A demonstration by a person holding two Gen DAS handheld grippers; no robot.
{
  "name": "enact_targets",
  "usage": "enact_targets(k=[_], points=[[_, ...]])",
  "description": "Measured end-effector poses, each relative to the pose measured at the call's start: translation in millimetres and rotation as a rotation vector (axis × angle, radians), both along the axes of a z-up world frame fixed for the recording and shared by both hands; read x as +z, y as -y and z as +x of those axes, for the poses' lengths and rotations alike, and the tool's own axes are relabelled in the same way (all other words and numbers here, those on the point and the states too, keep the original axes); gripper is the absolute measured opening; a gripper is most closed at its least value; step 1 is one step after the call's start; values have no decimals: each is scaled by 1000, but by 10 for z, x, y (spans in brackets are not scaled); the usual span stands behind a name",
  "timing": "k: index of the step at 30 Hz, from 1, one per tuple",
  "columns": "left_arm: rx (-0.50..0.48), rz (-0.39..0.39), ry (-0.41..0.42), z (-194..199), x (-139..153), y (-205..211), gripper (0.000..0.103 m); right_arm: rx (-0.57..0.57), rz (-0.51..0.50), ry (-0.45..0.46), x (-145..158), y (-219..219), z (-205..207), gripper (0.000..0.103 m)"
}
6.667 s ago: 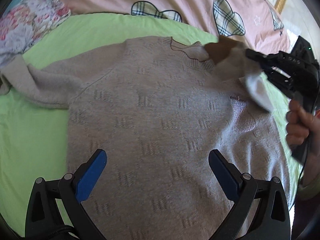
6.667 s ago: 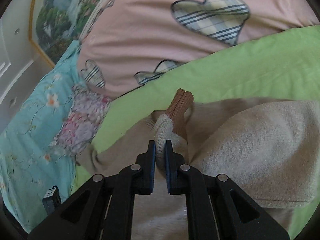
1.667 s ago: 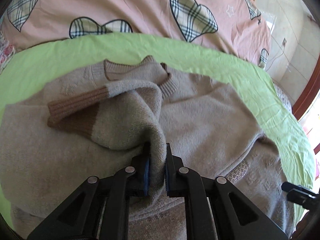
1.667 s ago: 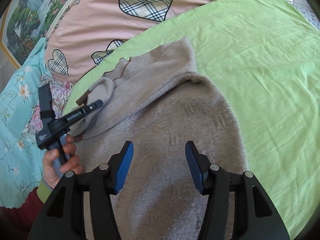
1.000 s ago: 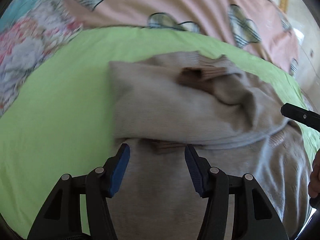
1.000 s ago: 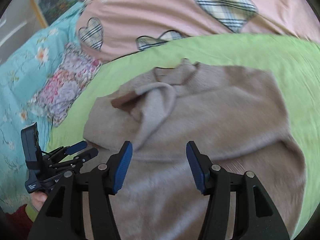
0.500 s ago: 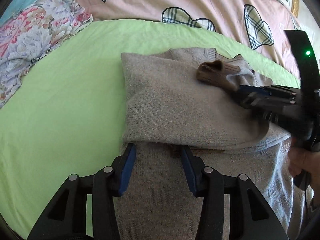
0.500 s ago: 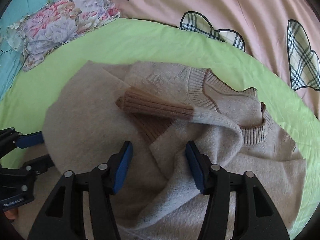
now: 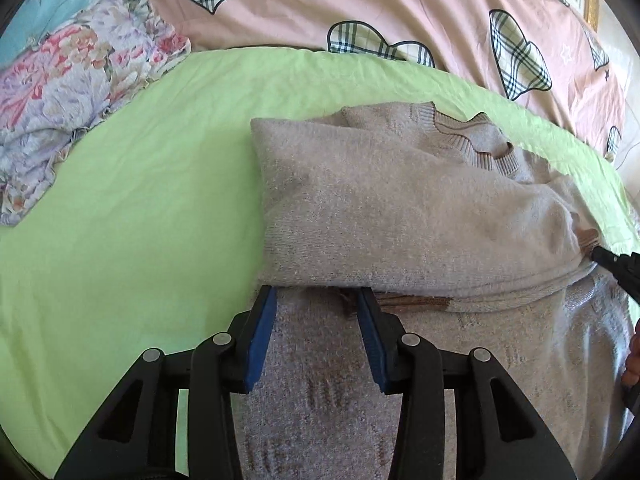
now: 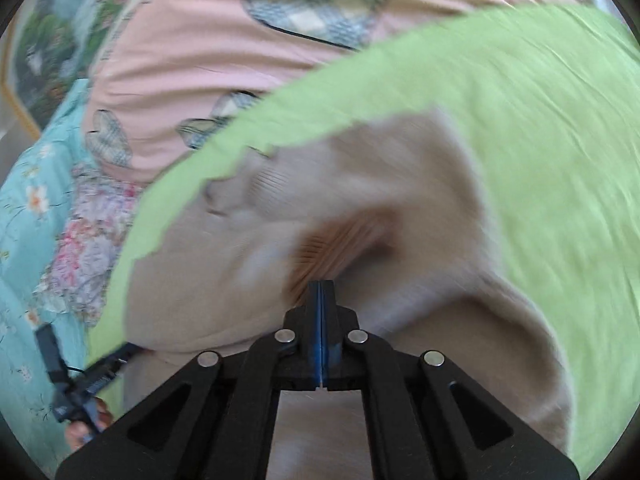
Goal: Fold small clothes
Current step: 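Grasp the brown cuff with the right gripper and lift it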
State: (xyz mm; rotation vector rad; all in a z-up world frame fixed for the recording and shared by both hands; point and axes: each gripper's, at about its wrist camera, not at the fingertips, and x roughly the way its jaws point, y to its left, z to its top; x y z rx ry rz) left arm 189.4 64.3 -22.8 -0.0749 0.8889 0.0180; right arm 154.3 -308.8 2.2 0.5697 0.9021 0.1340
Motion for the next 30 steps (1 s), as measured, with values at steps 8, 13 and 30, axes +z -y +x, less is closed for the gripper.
enact_targets(k=[8, 13, 30], points=[[34, 15, 5, -10, 19, -86, 43, -56, 157, 22, -30, 124, -27, 42], [68, -19, -20, 6, -46, -229, 43, -66, 100, 16, 73, 6, 70, 52], [57, -32, -44, 247, -86, -144, 42, -81, -21, 220, 663, 265, 14, 8]])
